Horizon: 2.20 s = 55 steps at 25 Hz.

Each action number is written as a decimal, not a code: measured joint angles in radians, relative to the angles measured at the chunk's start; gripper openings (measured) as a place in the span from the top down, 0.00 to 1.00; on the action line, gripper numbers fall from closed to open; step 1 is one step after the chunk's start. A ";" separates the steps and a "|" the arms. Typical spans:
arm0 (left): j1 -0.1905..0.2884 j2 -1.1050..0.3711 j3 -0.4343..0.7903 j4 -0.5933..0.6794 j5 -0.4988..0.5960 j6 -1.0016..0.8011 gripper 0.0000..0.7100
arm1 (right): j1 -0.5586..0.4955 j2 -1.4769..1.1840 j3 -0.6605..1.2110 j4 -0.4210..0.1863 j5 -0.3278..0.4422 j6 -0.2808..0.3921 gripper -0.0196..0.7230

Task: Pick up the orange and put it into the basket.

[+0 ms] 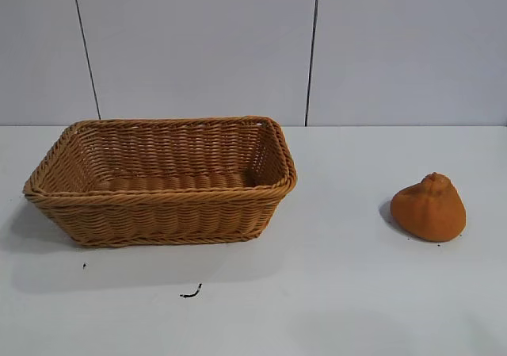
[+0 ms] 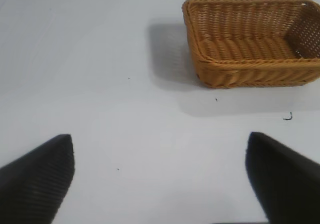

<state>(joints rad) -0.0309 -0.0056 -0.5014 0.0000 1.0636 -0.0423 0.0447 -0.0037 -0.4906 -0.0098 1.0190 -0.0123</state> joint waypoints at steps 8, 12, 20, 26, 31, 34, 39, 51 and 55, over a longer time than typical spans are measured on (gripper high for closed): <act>0.000 0.000 0.000 0.000 0.000 0.000 0.06 | 0.000 0.000 0.000 -0.001 -0.001 -0.004 0.04; 0.000 0.000 0.000 0.000 0.000 0.000 0.06 | 0.000 0.072 -0.038 -0.014 0.002 -0.025 0.04; 0.000 0.000 0.000 0.000 0.000 0.000 0.06 | 0.000 0.589 -0.292 0.010 0.002 0.002 0.04; 0.000 0.000 0.000 0.000 0.000 0.000 0.06 | 0.000 1.009 -0.526 0.034 0.003 0.012 0.04; 0.000 0.000 0.000 0.000 0.000 0.000 0.06 | 0.000 1.341 -0.737 0.063 0.011 0.012 0.04; 0.000 0.000 0.000 0.000 0.000 0.000 0.06 | 0.000 1.516 -0.848 0.084 0.014 0.012 0.04; 0.000 0.000 0.000 0.000 0.000 0.000 0.06 | 0.000 1.709 -0.966 0.090 0.019 0.012 0.04; 0.000 0.000 0.000 0.000 0.000 0.000 0.06 | 0.000 2.146 -1.046 0.096 -0.008 0.012 0.04; 0.000 0.000 0.000 0.000 0.000 0.000 0.06 | 0.000 2.199 -1.047 0.077 -0.061 0.012 0.04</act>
<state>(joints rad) -0.0309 -0.0056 -0.5014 0.0000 1.0634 -0.0423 0.0447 2.1958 -1.5378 0.0668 0.9581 0.0000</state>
